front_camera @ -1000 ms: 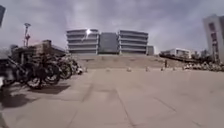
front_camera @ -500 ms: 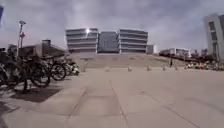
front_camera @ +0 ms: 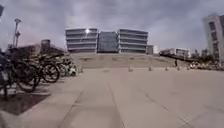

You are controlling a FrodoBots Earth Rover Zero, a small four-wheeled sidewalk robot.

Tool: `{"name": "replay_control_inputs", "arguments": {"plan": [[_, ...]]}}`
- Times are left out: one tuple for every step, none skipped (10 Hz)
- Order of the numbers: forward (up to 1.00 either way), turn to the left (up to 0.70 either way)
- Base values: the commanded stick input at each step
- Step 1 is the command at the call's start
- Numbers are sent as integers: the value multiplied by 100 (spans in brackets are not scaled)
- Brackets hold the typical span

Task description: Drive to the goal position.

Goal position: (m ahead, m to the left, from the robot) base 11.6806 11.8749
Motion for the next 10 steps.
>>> {"name": "replay_control_inputs", "arguments": {"plan": [[100, 0], [100, 0], [100, 0], [100, 0], [100, 0], [100, 0], [100, 0], [100, 0], [100, 0], [100, 0]]}}
